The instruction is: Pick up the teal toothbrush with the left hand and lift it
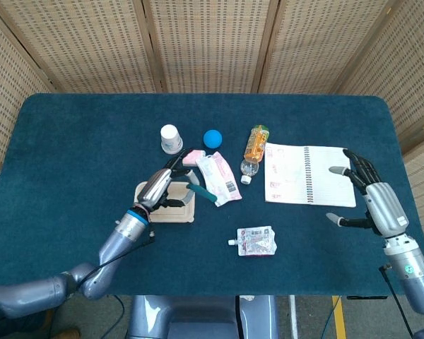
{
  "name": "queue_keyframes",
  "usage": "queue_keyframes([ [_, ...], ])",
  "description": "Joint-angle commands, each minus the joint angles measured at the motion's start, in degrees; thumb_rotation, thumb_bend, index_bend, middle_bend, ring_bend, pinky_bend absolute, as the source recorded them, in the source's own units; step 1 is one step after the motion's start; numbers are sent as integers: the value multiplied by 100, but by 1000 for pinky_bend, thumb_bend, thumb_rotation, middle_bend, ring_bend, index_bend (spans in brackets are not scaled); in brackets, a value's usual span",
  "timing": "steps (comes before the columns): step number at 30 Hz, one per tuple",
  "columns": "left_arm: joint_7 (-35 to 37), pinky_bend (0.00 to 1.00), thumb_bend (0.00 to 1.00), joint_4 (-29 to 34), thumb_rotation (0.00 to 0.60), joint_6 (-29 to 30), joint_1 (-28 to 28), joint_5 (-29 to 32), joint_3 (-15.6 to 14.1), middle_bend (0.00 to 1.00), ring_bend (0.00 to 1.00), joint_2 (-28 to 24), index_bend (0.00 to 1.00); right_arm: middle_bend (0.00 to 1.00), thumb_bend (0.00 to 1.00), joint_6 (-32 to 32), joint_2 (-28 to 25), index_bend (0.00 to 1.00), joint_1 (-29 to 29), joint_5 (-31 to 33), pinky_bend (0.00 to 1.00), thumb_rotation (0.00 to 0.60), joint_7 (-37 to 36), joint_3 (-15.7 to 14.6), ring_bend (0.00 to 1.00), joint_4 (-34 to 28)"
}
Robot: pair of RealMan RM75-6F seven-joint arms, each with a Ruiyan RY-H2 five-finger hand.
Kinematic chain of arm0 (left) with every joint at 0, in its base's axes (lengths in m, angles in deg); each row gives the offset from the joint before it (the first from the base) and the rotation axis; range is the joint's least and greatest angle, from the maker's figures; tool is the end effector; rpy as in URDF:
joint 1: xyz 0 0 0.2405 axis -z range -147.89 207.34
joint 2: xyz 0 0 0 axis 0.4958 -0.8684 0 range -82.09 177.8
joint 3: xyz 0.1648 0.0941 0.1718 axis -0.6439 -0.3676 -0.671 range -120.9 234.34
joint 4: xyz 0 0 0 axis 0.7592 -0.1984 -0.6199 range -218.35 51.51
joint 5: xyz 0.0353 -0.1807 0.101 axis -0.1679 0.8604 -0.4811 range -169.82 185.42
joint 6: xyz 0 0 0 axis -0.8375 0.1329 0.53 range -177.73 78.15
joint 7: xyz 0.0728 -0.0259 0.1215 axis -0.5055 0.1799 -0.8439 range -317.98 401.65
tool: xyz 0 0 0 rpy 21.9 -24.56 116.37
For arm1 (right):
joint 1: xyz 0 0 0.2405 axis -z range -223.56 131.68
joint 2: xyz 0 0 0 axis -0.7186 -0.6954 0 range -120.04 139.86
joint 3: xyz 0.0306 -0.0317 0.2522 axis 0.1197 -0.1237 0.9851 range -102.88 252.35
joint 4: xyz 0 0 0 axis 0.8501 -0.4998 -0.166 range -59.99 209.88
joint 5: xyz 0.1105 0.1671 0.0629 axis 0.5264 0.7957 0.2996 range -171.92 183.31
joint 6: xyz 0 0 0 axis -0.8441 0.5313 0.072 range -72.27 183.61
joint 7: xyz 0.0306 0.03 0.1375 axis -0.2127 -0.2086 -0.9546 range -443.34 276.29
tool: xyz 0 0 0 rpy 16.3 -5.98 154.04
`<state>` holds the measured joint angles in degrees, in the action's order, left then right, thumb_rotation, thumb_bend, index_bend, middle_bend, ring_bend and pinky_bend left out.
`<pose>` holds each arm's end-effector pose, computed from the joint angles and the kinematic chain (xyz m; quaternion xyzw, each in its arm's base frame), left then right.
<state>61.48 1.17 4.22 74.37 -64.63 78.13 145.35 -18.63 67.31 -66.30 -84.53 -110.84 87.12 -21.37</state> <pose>-0.0566 0.3499 -0.0286 -0.5655 -0.5653 -0.5763 0.1691 -0.2215 -0.2833 0.1849 0.5959 -0.4213 0.5636 0.3870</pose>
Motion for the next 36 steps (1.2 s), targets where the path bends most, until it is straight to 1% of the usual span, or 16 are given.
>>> queue_keyframes([
  [1,48,0,549,-121,600,-251,327,334,237,0,0,342,745,0,2,159,-6,312,-230,-26,0,600,222,120,0,-142],
  [5,165,0,549,-239,600,-456,573,673,425,0,0,601,746,0,45,368,66,361,-503,-23,0,600,448,190,0,-273],
  [9,181,0,548,-409,600,-562,763,848,523,0,0,787,746,0,87,556,153,390,-738,27,0,600,701,249,0,-344],
  [13,241,0,548,-564,600,-724,947,1052,623,0,0,938,746,0,95,802,273,406,-1027,104,0,600,1188,316,0,-391],
  [17,294,0,549,-629,600,-877,1066,1224,694,0,0,998,745,0,103,954,352,421,-1201,288,0,600,1594,375,0,-578],
  [22,365,0,549,-689,600,-1007,1187,1424,805,0,0,1052,744,0,116,1120,409,446,-1356,505,0,600,1941,394,0,-788],
  [29,352,0,549,-674,600,-1074,1270,1564,839,0,0,1062,743,1,136,1174,545,466,-1493,673,0,600,2268,403,0,-875],
  [31,335,0,549,-652,600,-1078,1273,1578,819,0,0,1048,742,9,148,1143,597,475,-1526,718,0,600,2405,416,0,-843],
  [36,318,0,549,-618,600,-1135,1283,1606,777,0,0,990,741,26,191,1125,659,503,-1563,881,0,600,2476,429,0,-864],
])
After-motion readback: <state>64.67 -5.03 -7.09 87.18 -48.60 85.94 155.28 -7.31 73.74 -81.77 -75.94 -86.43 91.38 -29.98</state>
